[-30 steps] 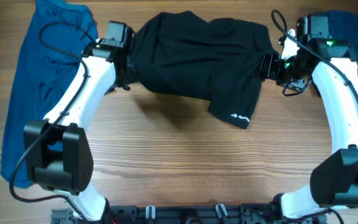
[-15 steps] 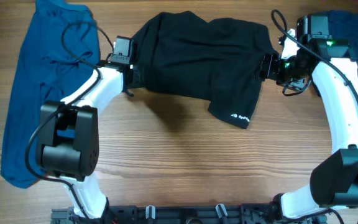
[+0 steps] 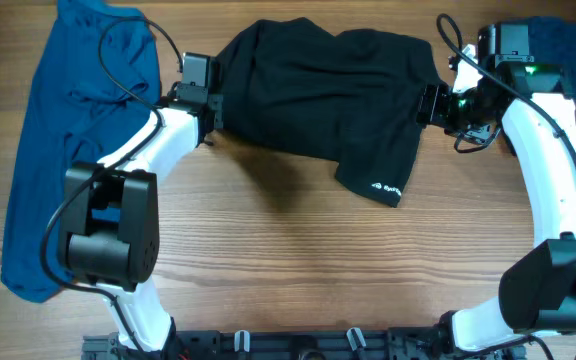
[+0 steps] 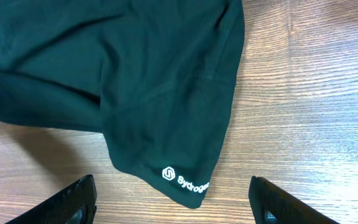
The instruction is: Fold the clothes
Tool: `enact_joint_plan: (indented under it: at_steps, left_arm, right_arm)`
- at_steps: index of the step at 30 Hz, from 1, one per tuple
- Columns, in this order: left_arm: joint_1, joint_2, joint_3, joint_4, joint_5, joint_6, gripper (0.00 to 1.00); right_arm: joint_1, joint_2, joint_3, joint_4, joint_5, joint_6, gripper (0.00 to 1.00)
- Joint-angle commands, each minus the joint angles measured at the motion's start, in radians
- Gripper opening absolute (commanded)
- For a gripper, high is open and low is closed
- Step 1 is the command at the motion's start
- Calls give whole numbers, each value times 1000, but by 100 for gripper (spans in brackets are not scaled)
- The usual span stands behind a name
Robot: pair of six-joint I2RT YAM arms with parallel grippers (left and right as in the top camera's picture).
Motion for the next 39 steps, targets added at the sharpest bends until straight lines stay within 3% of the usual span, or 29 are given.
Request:
enact_joint_plan:
  at_steps: [1, 4, 9, 15, 22, 29, 34, 39]
  left_arm:
    - [6, 13, -5, 8, -2, 4, 39]
    - [7, 13, -4, 39, -7, 4, 23]
    - [7, -70, 53, -21, -97, -26, 8]
    - [7, -273, 98, -203, -90, -134, 4]
    - [6, -333, 98, -410, 79, -188, 4]
    - [5, -333, 98, -417, 82, -188, 4]
    - [5, -333, 98, -414, 82, -188, 4]
    - [5, -333, 98, -414, 82, -188, 4]
  right_arm:
    - [3, 3, -7, 3, -13, -10, 79]
    - [3, 3, -7, 6, -13, -10, 79]
    - [3, 3, -7, 6, -13, -11, 79]
    - [3, 3, -7, 9, -13, -10, 79]
    - [3, 4, -12, -78, -20, 13, 77]
    - [84, 4, -177, -32, -120, -3, 72]
    - [203, 6, -293, 84, -84, 100, 72]
    - [316, 11, -329, 144, 159, 318, 66]
